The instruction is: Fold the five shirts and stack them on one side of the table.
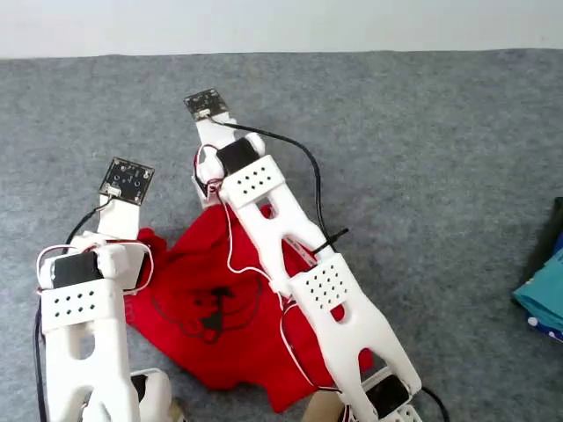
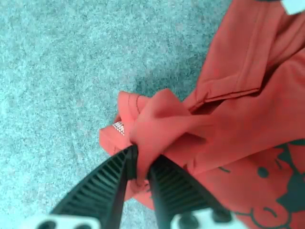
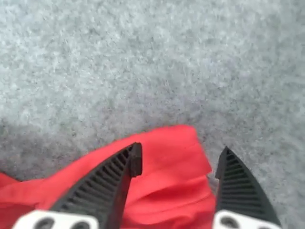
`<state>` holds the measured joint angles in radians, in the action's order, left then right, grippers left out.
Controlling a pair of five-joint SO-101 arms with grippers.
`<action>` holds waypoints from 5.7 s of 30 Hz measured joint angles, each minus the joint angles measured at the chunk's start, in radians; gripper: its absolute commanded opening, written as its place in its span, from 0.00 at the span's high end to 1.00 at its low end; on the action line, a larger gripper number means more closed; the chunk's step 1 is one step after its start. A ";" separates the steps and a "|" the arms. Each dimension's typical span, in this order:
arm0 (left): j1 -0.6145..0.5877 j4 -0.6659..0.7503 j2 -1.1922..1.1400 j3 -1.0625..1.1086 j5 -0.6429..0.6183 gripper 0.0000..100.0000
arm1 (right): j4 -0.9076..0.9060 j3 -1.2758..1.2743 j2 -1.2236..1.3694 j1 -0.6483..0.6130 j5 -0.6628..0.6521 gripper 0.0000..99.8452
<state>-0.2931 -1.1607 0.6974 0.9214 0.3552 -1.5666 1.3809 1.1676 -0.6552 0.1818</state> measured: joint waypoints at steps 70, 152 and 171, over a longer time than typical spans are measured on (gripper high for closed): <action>0.204 -0.333 0.000 -1.165 -0.173 1.00 | -0.189 -0.356 -1.240 0.505 -0.229 0.99; 0.267 0.106 -0.006 -0.348 -0.081 1.00 | 0.839 -1.838 -1.823 0.525 -0.311 0.99; 0.124 0.436 -0.683 -0.715 -0.081 1.00 | 1.030 -1.424 -1.206 0.635 -0.311 0.99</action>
<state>-0.1688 -0.7250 0.0146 0.2064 0.2739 -0.5370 -0.0430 -0.0384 -0.0199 -0.1297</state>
